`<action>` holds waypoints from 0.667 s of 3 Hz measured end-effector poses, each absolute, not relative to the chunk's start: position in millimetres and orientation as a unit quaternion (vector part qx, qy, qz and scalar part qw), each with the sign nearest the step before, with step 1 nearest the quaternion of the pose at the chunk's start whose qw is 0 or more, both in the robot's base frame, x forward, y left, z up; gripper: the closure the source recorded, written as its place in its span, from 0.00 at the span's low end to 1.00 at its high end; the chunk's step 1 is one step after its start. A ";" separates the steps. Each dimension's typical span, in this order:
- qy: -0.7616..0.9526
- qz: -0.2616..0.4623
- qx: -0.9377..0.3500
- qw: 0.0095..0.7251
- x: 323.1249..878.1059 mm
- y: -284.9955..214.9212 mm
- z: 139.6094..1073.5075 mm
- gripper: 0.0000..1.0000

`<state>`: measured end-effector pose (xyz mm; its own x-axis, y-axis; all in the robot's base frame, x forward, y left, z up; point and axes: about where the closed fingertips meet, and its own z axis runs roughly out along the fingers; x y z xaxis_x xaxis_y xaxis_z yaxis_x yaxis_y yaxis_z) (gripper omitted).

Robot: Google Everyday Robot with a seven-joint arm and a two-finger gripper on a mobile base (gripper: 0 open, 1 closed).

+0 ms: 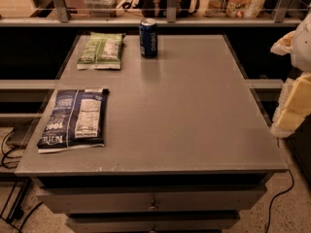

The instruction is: Pick pepsi can

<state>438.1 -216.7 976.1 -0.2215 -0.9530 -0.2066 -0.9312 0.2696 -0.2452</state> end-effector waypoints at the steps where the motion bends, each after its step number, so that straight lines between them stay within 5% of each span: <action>1: 0.781 -0.034 -0.603 0.159 438.2 -216.7 976.1 0.00; 2: 0.784 -0.010 -0.590 0.191 447.1 -218.9 977.7 0.00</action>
Offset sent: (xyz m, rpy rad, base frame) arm 0.0284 -0.0095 0.0020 0.2545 -0.0440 -0.0451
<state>447.1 -218.9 977.7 -0.2303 -0.9294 -0.2884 -0.9218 0.3033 -0.2415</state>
